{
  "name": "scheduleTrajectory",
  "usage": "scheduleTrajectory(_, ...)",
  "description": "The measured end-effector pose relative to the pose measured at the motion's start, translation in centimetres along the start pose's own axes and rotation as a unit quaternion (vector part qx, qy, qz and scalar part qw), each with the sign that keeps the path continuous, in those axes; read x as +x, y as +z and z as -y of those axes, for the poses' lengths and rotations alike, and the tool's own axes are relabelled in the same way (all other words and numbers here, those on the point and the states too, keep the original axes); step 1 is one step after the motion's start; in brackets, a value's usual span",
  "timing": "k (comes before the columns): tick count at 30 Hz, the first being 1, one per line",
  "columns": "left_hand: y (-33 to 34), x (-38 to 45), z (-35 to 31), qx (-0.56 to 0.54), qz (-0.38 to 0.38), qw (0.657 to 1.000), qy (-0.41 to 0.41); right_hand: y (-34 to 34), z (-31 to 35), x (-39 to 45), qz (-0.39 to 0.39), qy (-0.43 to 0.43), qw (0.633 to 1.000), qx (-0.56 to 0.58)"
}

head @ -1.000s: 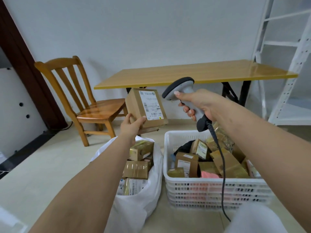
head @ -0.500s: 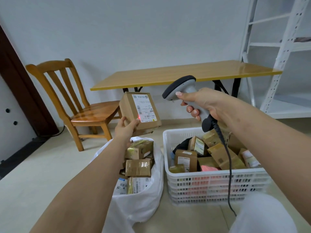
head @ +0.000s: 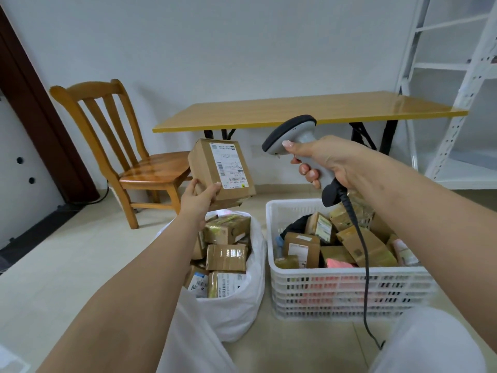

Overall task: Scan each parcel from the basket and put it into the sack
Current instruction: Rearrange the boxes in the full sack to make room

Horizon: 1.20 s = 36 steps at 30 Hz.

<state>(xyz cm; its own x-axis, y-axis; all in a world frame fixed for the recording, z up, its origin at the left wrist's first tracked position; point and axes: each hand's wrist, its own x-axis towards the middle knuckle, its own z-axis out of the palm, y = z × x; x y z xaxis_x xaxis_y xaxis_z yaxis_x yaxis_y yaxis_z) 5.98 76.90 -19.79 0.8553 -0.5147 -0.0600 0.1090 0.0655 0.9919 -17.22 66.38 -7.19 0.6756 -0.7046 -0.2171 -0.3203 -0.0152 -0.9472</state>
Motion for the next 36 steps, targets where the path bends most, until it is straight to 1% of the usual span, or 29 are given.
scheduleTrajectory(5,-0.9,0.7,0.8,-0.007,-0.004,1.000,-0.011,0.8,-0.4,0.6,0.007,0.018,1.000,0.013)
scheduleTrajectory(12,-2.7,2.0,2.1,-0.001,-0.013,1.000,-0.017,3.1,-0.7,2.1,0.019,0.021,0.999,0.024)
scheduleTrajectory(16,-5.2,3.3,2.7,0.031,-0.039,0.999,-0.019,5.5,-1.6,4.0,0.026,0.022,0.999,0.020)
scheduleTrajectory(19,-8.1,4.4,3.5,0.047,-0.064,0.996,-0.028,7.8,-2.7,5.8,0.046,0.031,0.998,0.011)
scheduleTrajectory(24,-12.0,5.1,5.3,0.134,-0.096,0.985,-0.051,11.3,-5.1,9.2,0.065,0.082,0.994,0.018)
scheduleTrajectory(29,-14.5,5.6,8.8,0.249,-0.043,0.964,-0.086,13.7,-7.4,11.6,0.080,0.121,0.989,0.000)
scheduleTrajectory(34,-15.5,6.4,10.6,0.275,-0.026,0.953,-0.122,15.8,-9.5,13.9,0.079,0.149,0.985,-0.027)
scheduleTrajectory(36,-16.0,6.9,11.7,0.315,-0.003,0.939,-0.136,16.5,-10.4,14.8,0.073,0.166,0.983,-0.016)
